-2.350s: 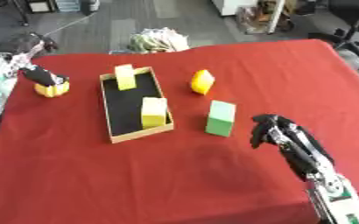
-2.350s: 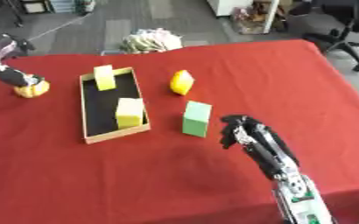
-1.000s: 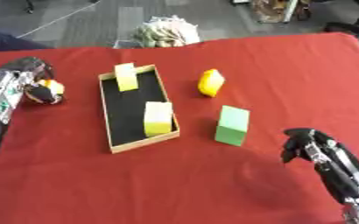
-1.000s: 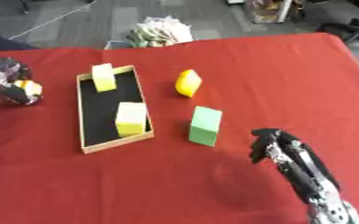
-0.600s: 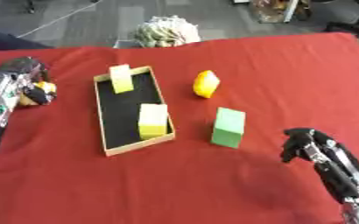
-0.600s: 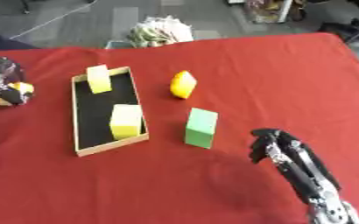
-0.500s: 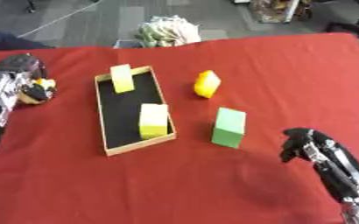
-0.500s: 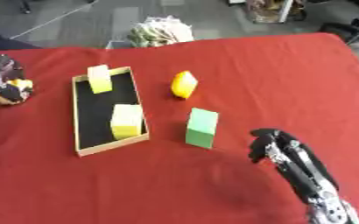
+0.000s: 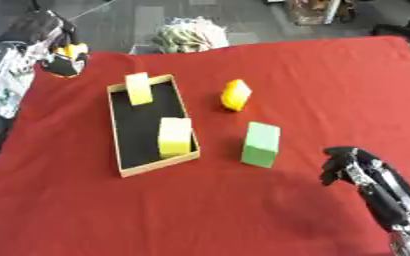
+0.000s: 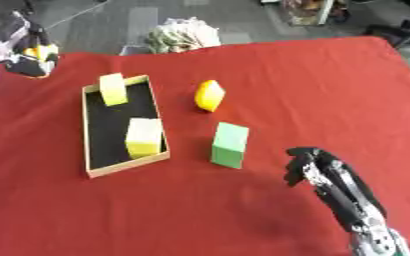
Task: Pick up objects on the table and place them in the box.
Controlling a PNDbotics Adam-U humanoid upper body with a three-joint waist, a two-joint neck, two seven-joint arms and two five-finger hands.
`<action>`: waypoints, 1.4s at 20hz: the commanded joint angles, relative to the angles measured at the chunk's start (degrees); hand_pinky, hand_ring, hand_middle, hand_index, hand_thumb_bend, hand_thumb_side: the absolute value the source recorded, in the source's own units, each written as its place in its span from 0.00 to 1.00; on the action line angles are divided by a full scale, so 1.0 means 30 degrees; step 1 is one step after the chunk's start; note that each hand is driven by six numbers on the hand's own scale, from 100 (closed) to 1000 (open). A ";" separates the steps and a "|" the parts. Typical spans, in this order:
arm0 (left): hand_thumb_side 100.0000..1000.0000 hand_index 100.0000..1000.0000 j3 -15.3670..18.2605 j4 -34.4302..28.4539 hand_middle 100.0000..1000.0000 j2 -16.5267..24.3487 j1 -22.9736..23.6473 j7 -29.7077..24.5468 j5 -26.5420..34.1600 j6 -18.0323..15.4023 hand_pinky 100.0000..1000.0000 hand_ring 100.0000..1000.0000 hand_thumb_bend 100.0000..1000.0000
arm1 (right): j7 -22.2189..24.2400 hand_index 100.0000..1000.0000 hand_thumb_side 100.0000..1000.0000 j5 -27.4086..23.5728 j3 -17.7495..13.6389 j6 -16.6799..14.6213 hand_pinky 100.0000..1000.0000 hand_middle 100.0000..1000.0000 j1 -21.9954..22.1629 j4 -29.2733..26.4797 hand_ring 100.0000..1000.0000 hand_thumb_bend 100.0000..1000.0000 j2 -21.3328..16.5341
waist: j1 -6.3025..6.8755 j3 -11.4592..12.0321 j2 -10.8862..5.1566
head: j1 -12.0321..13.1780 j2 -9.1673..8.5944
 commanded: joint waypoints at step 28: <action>0.14 0.80 -0.4521 -0.2370 0.69 -0.2012 0.0313 -0.6507 0.1734 -0.3612 0.74 0.65 0.41 | 0.0178 0.70 0.62 0.0102 -0.0055 0.0074 0.44 0.48 -0.0127 -0.0197 0.48 0.00 -0.0198 | 0.0447 0.0340 -0.0646 | -0.0414 -0.0098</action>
